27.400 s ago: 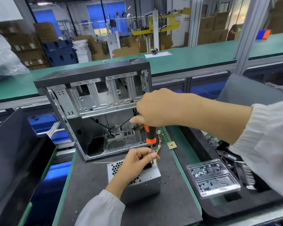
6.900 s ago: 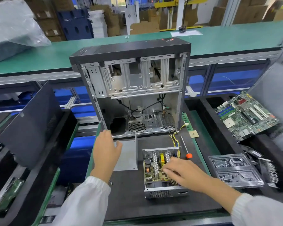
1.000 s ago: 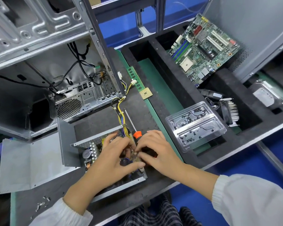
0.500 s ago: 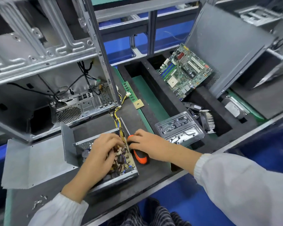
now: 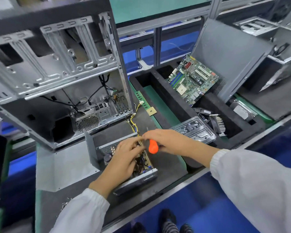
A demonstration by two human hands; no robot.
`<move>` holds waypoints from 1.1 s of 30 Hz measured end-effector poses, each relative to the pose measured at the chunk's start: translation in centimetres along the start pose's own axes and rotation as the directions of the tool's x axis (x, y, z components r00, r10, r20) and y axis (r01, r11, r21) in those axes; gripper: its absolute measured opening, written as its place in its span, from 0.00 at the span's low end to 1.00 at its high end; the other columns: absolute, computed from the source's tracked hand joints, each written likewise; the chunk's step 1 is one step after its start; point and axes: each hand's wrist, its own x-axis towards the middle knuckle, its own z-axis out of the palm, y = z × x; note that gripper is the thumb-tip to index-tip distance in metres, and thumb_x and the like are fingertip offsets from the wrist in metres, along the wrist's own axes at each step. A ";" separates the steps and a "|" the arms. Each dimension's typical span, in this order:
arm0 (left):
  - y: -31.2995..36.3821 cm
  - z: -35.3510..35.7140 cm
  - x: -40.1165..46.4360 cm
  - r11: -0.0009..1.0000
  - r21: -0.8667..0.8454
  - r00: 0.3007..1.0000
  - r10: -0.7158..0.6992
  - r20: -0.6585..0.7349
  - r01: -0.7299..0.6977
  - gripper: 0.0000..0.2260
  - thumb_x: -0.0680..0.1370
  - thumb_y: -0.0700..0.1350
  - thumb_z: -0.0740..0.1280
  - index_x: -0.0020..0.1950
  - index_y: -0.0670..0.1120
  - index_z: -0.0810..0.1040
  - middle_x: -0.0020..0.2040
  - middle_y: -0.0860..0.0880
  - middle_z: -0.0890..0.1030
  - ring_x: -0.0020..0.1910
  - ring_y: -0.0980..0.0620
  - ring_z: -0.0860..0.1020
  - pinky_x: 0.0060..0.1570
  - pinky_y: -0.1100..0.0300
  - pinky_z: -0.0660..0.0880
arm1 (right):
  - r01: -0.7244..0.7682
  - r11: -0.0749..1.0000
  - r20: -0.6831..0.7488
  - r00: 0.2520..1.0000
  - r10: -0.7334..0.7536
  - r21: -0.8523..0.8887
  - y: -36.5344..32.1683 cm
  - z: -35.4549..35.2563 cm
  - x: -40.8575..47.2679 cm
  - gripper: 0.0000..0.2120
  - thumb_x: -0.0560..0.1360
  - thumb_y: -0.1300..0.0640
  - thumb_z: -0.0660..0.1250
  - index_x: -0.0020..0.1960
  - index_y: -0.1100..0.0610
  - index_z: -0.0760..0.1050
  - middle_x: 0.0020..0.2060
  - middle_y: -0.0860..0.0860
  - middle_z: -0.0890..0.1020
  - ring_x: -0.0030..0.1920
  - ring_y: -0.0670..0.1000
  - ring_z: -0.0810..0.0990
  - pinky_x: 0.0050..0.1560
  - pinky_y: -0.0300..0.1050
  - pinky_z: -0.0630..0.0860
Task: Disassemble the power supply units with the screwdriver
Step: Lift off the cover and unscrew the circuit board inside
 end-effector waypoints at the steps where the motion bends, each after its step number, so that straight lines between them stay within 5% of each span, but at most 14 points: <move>1: 0.0 -0.1 0.1 1.000 -0.013 1.000 -0.002 -0.006 0.002 0.26 0.63 0.28 0.61 0.58 0.44 0.80 0.62 0.47 0.77 0.63 0.47 0.70 0.65 0.50 0.63 | -0.062 0.994 -0.073 0.995 0.069 0.094 -0.2 -0.4 -0.1 0.20 0.72 0.60 0.70 0.63 0.55 0.72 0.59 0.52 0.78 0.53 0.51 0.78 0.52 0.50 0.75; 4: 0.2 0.0 0.2 0.999 -0.051 0.999 -0.005 0.042 0.008 0.26 0.61 0.29 0.57 0.51 0.46 0.83 0.53 0.50 0.80 0.55 0.53 0.70 0.64 0.54 0.59 | -0.150 0.894 -0.285 0.914 0.289 0.423 -1.6 -1.7 0.0 0.09 0.74 0.52 0.68 0.52 0.49 0.71 0.42 0.52 0.81 0.34 0.45 0.76 0.39 0.45 0.74; 9: -0.3 0.1 -0.4 0.999 0.048 0.993 -0.021 0.117 0.016 0.20 0.71 0.40 0.56 0.56 0.50 0.82 0.52 0.54 0.77 0.54 0.55 0.69 0.64 0.54 0.59 | -0.118 0.725 -0.353 0.814 0.462 0.678 -3.0 -3.0 0.7 0.12 0.73 0.48 0.67 0.46 0.57 0.72 0.37 0.53 0.83 0.39 0.55 0.82 0.44 0.56 0.77; 14: -0.2 0.6 -1.2 0.994 0.105 0.990 -0.027 0.135 0.013 0.18 0.80 0.56 0.54 0.60 0.57 0.81 0.49 0.53 0.69 0.53 0.53 0.67 0.64 0.57 0.56 | -0.086 0.690 -0.304 0.853 0.423 0.719 -3.2 -2.0 0.1 0.13 0.71 0.48 0.67 0.44 0.57 0.71 0.37 0.58 0.82 0.39 0.61 0.81 0.42 0.61 0.76; 18: -0.5 0.7 -1.1 0.996 0.086 0.990 -0.013 0.143 0.000 0.14 0.80 0.55 0.55 0.54 0.55 0.79 0.58 0.53 0.71 0.60 0.54 0.66 0.66 0.53 0.56 | -0.055 0.720 -0.313 0.876 0.368 0.691 -3.4 -2.1 0.2 0.08 0.71 0.49 0.67 0.44 0.51 0.72 0.36 0.54 0.82 0.36 0.57 0.79 0.41 0.57 0.76; 23: -0.4 0.8 -0.8 0.997 0.081 0.983 -0.018 0.185 0.003 0.14 0.80 0.53 0.54 0.52 0.54 0.78 0.57 0.59 0.75 0.62 0.57 0.68 0.66 0.52 0.55 | -0.022 0.778 -0.321 0.903 0.285 0.628 -3.7 -2.4 0.4 0.08 0.71 0.51 0.68 0.42 0.43 0.68 0.34 0.47 0.77 0.31 0.46 0.73 0.34 0.34 0.70; 33: -0.3 0.8 -0.7 0.998 0.050 0.983 -0.038 0.179 0.030 0.15 0.79 0.52 0.53 0.51 0.54 0.79 0.52 0.62 0.78 0.59 0.59 0.71 0.68 0.51 0.54 | -0.029 0.790 -0.282 0.926 0.253 0.613 -3.9 -1.5 0.0 0.14 0.72 0.57 0.70 0.42 0.43 0.66 0.28 0.43 0.73 0.29 0.45 0.71 0.33 0.33 0.67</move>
